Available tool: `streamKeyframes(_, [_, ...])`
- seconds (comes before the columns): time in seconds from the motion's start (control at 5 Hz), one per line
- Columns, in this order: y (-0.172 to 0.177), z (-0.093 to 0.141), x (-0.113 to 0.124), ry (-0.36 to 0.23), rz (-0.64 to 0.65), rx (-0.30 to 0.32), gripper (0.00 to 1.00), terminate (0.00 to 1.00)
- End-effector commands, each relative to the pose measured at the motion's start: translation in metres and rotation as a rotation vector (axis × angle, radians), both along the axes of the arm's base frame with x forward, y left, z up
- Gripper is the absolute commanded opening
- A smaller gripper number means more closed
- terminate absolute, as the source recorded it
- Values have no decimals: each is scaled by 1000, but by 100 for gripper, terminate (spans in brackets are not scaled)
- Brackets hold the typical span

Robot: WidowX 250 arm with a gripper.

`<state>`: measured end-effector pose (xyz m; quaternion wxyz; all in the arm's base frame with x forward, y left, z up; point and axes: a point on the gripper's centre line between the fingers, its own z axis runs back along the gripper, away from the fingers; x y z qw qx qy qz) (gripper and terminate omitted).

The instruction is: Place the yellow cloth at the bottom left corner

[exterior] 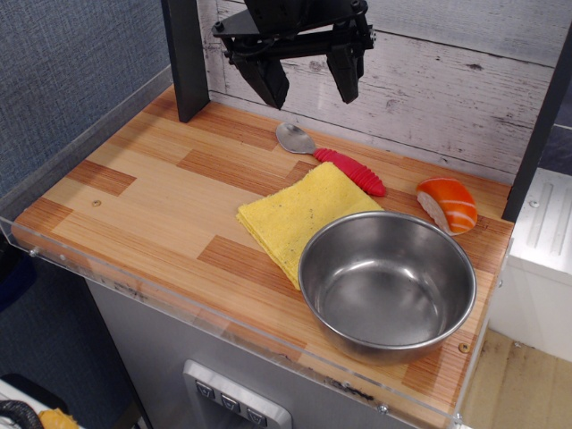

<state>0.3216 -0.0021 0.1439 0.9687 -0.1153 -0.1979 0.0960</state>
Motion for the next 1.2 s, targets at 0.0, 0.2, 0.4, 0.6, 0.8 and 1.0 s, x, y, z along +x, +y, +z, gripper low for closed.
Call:
streamKeyframes(0.0, [0, 0, 0, 0, 0, 0, 100, 0])
streamKeyframes(0.2, [-3, -13, 3, 40, -13, 15, 100, 0])
streamKeyframes(0.4, [-4, -30, 5, 92, -20, 72, 100, 0])
streamKeyframes(0.6, [-7, -44, 4, 131, -35, 126, 100, 0])
streamKeyframes(0.8, [-7, -57, 1, 168, -26, 148, 100, 0])
streamKeyframes(1.0, [-8, -70, -1, 195, -15, 158, 100, 0])
